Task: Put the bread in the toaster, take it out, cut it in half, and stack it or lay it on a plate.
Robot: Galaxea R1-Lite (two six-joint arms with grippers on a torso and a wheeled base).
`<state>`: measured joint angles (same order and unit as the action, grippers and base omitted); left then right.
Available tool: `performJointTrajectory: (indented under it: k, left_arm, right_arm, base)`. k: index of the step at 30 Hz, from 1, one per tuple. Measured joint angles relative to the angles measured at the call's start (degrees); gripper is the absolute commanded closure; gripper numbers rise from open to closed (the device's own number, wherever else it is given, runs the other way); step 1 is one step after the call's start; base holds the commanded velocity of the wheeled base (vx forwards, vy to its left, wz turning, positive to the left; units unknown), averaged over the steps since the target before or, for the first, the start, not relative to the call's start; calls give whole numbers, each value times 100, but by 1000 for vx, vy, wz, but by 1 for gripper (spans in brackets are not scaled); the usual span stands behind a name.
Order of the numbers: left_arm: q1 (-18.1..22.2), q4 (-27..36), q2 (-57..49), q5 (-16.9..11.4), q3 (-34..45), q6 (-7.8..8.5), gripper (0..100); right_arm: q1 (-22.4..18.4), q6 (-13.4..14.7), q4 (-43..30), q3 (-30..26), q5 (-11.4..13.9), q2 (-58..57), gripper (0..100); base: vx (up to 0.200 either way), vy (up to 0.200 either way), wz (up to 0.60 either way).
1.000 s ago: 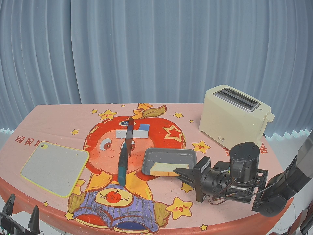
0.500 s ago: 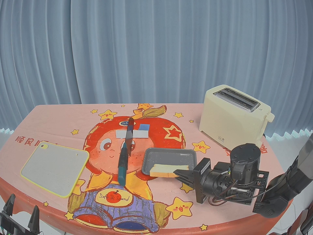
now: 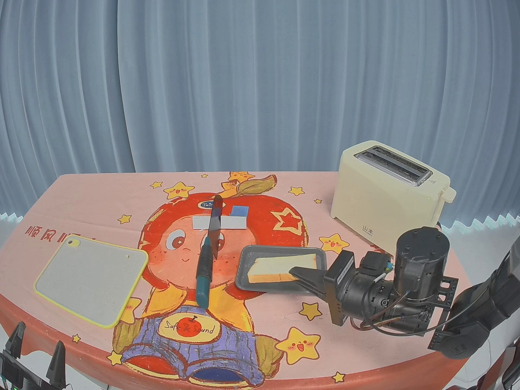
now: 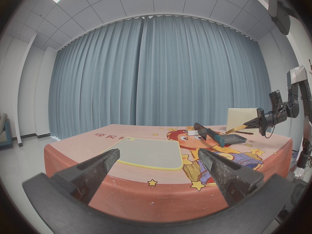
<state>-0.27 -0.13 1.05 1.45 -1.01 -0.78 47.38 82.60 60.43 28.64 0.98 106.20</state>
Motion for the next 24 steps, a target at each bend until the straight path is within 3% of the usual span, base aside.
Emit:
performJointTrajectory:
  k: [24]
  left_arm:
    - [0,-2,0,2,0,0,0]
  right_arm:
    - [243,-2334,57,-94,-77,-767,100]
  base:
    - [0,0,0]
